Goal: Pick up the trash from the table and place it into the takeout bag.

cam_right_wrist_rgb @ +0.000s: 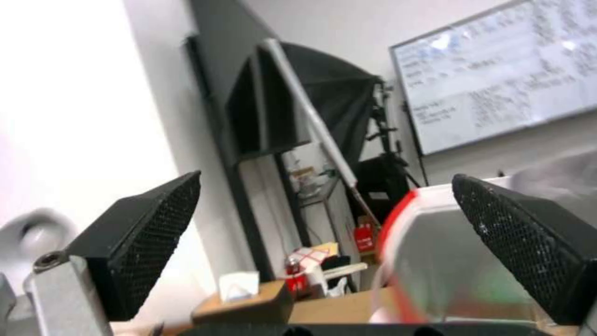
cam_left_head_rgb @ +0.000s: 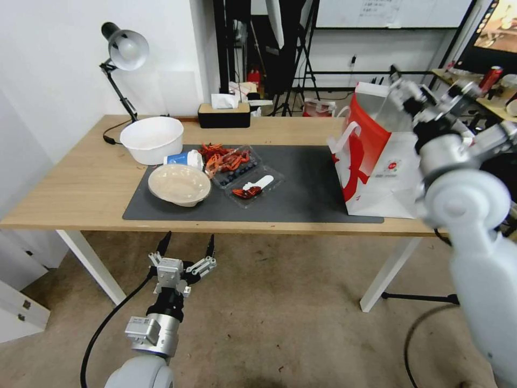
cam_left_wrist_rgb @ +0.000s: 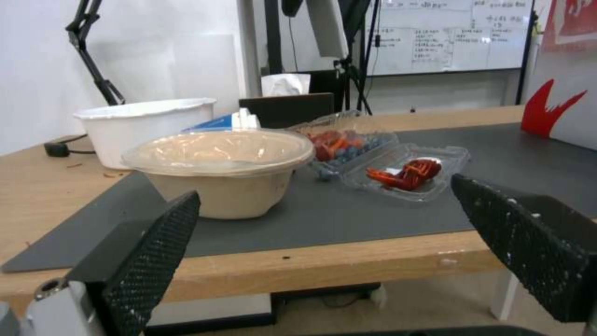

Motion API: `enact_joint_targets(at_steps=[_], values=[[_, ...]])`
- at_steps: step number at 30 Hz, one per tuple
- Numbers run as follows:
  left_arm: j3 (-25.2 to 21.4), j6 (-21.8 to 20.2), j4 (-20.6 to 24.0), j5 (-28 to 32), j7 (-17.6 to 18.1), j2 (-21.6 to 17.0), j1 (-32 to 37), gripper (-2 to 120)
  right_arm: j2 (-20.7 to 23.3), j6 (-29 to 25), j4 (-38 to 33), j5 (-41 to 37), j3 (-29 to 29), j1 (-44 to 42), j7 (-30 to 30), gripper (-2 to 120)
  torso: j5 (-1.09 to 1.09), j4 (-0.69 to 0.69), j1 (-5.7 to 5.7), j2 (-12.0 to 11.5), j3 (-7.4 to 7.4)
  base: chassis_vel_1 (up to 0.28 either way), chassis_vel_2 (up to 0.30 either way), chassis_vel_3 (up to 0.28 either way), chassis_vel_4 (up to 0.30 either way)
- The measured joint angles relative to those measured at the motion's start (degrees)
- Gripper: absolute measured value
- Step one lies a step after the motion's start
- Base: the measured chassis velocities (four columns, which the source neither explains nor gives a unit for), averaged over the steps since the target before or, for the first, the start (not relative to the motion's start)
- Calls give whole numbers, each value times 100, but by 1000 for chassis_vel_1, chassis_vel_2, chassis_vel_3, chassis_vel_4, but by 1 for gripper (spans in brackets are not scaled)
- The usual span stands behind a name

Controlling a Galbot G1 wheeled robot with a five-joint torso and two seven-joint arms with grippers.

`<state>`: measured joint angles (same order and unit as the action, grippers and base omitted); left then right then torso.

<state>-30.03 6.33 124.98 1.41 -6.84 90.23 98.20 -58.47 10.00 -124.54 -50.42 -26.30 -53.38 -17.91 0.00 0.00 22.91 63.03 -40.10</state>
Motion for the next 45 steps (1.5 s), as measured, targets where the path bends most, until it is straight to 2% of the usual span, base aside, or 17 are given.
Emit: enact_joint_targets(at_steps=[2, 4, 5, 7, 8, 10, 11, 13, 16, 18, 30, 40, 45], values=[[1, 0, 0, 1, 0, 3, -3, 100, 0, -17, -91, 169, 31, -118, 78, 100, 0, 0, 0, 0, 0, 0, 0, 0, 0], [5, 6, 0, 2, 1, 11, -5, 99, 2, -88, -395, 874, 133, -577, 291, 100, 0, 1, 0, 0, 0, 0, 0, 0, 0], [5, 6, 0, 2, 1, 11, -5, 99, 2, -88, -395, 874, 133, -577, 291, 100, 0, 1, 0, 0, 0, 0, 0, 0, 0], [3, 24, 0, 8, 1, 12, -5, 100, -18, -249, -571, 1577, 213, -1097, 417, 100, 0, 0, 0, 0, 0, 0, 0, 0, 0], [3, 24, 0, 8, 1, 12, -5, 100, -18, -249, -571, 1577, 213, -1097, 417, 100, 0, 0, 0, 0, 0, 0, 0, 0, 0], [2, 40, -6, 17, 3, 10, -5, 100, -120, -502, -648, 2260, 267, -1747, 452, 100, 0, 0, 0, 0, 0, 0, 0, 0, 0], [2, 40, -6, 17, 3, 10, -5, 100, -120, -502, -648, 2260, 267, -1747, 452, 100, 0, 0, 0, 0, 0, 0, 0, 0, 0], [-2, 46, -14, 23, 4, -1, -9, 99, -280, -847, -638, 2875, 315, -2397, 362, 100, 0, -1, 0, 0, 1, 0, 0, 0, 0], [-4, 50, -17, 24, 5, -4, -12, 99, -342, -1012, -576, 3121, 336, -2635, 292, 100, -1, -1, 0, 0, 1, 0, 0, 0, 0], [-4, 61, -22, 28, 5, -9, -13, 100, -471, -1420, -377, 3537, 351, -3084, 149, 100, 0, 0, 0, 0, 0, 0, 0, 0, 0], [-5, 102, -44, 48, 10, -49, -13, 100, -814, -2178, 174, 3999, 595, -4019, -293, 100, 0, -1, 1, -1, 0, 0, 0, 0, 0], [-17, 109, -69, 103, 25, -80, -35, 100, -950, -2260, 393, 3963, 722, -4031, -387, 100, 0, 0, 1, -1, 0, 0, 0, 0, 0], [-2, 130, -169, 287, 168, -190, -209, 100, -970, -2260, 392, 3948, 714, -4015, -390, 100, 0, 0, 1, -1, -1, 0, 0, 0, 0]])
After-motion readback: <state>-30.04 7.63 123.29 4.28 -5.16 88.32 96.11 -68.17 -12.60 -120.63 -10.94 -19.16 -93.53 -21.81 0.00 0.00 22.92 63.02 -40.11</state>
